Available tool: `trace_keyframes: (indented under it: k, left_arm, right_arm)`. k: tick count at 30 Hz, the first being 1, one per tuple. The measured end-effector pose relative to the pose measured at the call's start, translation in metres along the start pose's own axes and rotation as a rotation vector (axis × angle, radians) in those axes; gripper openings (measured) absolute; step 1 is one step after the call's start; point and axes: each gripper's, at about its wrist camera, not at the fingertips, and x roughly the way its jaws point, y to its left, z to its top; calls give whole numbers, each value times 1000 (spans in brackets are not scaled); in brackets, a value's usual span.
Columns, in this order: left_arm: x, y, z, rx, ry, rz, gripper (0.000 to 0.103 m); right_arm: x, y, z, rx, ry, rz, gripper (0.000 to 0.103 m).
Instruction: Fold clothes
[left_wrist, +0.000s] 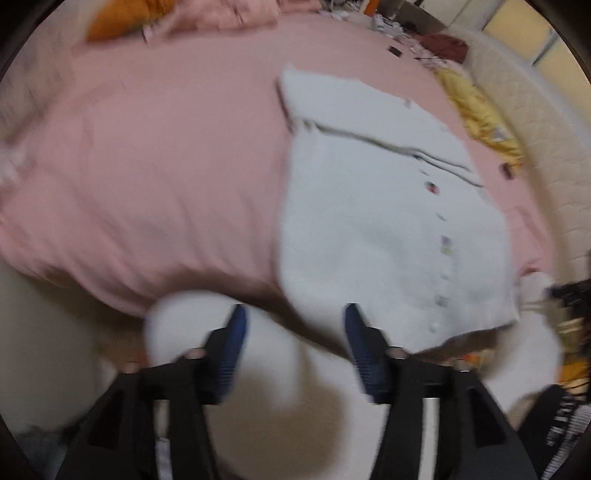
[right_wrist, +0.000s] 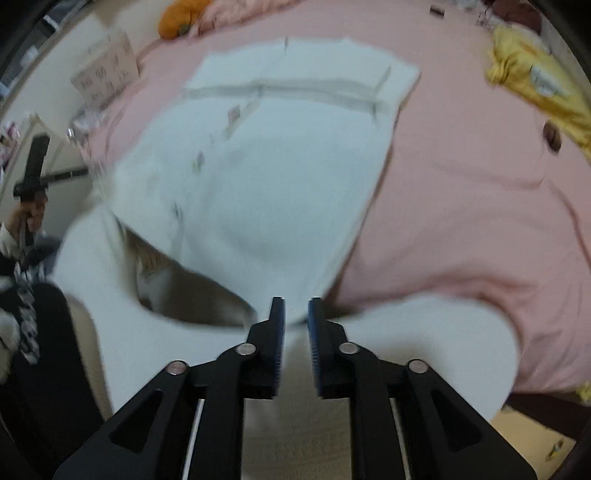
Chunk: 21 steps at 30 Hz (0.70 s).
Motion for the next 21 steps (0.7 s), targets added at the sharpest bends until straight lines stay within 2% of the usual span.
trace_keyframes:
  k: [1,2,4,5,7,9,11,13,15,16,18,21]
  left_arm:
    - [-8,-8,9,32,-41,67,69]
    - [-13,-17,16,60,-82,85,71]
    - [-13,-47,36,103,-147,34,86]
    - [-4,-65,46,110,-156,-2,96]
    - [29,-104,63,115,-129,-60,97]
    - [71,-140,73,106,-81,-104,97]
    - [115,-168,79,81,-44,-94,96]
    - [148,-181,75,49,-11,-9,94]
    - [170,-182,63,22,35,71,94]
    - [169,-183,56,42,30,87,94]
    - [156,-185,48,86,29,118,94]
    - [145,-175,34,71,15,139,95]
  right_arm:
    - [-5,2,17,21,-63,9,29]
    - [-6,3,30,33,-107,26,32]
    - [2,6,61,69,-218,42,41]
    - [14,11,79,101,-286,19,52]
    - [46,25,108,176,-362,-36,63]
    - [89,32,132,243,-357,-60,63]
    - [131,43,146,310,-341,-184,63]
    - [168,54,147,311,-293,-350,63]
    - [189,54,139,309,-200,-423,63]
    - [195,55,132,325,-163,-417,63]
    - [182,54,117,376,-186,-384,64]
    - [171,55,103,411,-201,-338,64]
